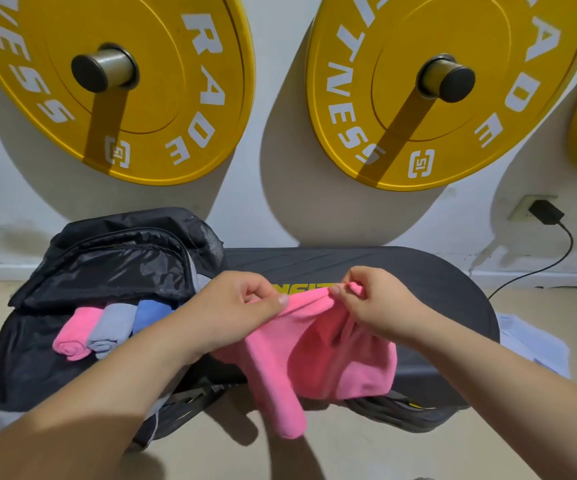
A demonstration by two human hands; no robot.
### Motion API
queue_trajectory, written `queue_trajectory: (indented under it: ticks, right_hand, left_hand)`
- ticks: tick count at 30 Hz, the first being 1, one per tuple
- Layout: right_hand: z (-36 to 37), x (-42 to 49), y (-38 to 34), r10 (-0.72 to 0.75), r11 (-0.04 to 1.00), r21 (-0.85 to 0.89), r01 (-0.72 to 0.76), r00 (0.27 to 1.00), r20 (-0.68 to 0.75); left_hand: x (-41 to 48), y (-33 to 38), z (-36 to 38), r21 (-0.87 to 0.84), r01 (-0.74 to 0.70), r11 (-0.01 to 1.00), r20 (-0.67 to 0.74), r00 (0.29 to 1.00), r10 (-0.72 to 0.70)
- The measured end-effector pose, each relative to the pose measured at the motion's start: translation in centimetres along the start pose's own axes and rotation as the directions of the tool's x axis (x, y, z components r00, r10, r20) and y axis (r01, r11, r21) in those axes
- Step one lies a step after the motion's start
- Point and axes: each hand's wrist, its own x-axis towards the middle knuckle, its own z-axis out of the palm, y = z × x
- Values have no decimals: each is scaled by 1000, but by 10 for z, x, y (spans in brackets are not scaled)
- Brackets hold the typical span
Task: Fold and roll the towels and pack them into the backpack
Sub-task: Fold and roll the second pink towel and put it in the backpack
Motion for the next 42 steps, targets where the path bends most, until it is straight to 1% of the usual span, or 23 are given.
queue_trajectory:
  ticks: [2, 4, 5, 6, 8, 10, 12, 14, 17, 18, 22, 24, 26, 27, 29, 31, 34, 36, 38, 40, 42]
  right_hand:
    - [2, 3, 9, 97, 995, 31, -96, 994, -42]
    - [1, 5, 17, 193, 979, 89, -184, 977, -96]
    - [0, 5, 21, 236, 966, 132, -220, 964, -120]
    - [-1, 5, 25, 279, 950, 183, -253, 951, -135]
    - [-2, 3, 30, 328, 909, 314, -276, 937, -125]
    - [-2, -1, 26, 292, 844, 483, -235, 955, -45]
    - [-3, -4, 16, 201, 788, 584, -192, 978, 51]
    - [-2, -4, 5, 116, 781, 606, -152, 988, 98]
    - [-3, -7, -13, 40, 777, 623, -88, 995, 91]
    - [-4, -8, -18, 17, 769, 634, -73, 995, 94]
    - [-7, -14, -31, -123, 754, 657, 6, 984, 132]
    - [-8, -15, -33, -150, 734, 679, 17, 979, 137]
    - [-9, -16, -33, -137, 713, 702, 0, 981, 139]
    - [-10, -15, -33, -128, 721, 693, 0, 983, 133]
    - [-13, -14, -29, -125, 794, 607, 33, 986, 110]
    - [-18, -12, -22, -129, 869, 493, 44, 981, 141]
    - [-27, -11, -12, -71, 914, 405, -30, 970, 232]
    - [-29, -10, -6, -3, 898, 426, -106, 969, 248]
    - [-28, -9, -1, 52, 857, 492, -151, 976, 210]
    - [-27, -9, -2, 94, 795, 581, -176, 981, 169]
    - [-25, -10, -7, 118, 743, 645, -179, 983, 138]
  left_hand:
    - [1, -6, -5, 93, 45, 995, 15, 999, -46]
    - [3, -12, -13, 239, 64, 969, -54, 997, -53]
    - [3, -14, -17, 265, 83, 961, -105, 993, -57]
    - [3, -14, -22, 250, 96, 964, -148, 987, -60]
    - [1, -10, -27, 137, 68, 988, -207, 978, -38]
    - [-3, 0, -24, 14, 7, 1000, -199, 980, -4]
    - [-9, 11, -14, -63, -31, 998, -122, 992, 24]
    - [-14, 21, -3, -122, -49, 991, -64, 997, 42]
    - [-15, 28, 9, -215, -87, 973, -70, 995, 74]
    - [-15, 29, 11, -213, -120, 970, -92, 991, 102]
    - [-12, 27, 17, -38, -274, 961, -183, 947, 263]
    - [-12, 26, 16, -44, -280, 959, -184, 946, 268]
    - [-11, 27, 15, -59, -270, 961, -181, 950, 255]
    - [-10, 27, 14, -63, -264, 962, -192, 950, 248]
    - [-9, 26, 14, -98, -248, 964, -231, 948, 221]
    - [-6, 24, 13, -116, -233, 965, -261, 945, 197]
    - [-4, 18, 10, -48, -204, 978, -292, 939, 181]
    - [-1, 12, 6, -2, -182, 983, -328, 929, 172]
    - [2, 8, 1, 90, -180, 980, -375, 905, 201]
    - [4, 7, -3, 170, -191, 967, -393, 887, 244]
    - [2, 8, -3, 150, -166, 975, -377, 902, 212]
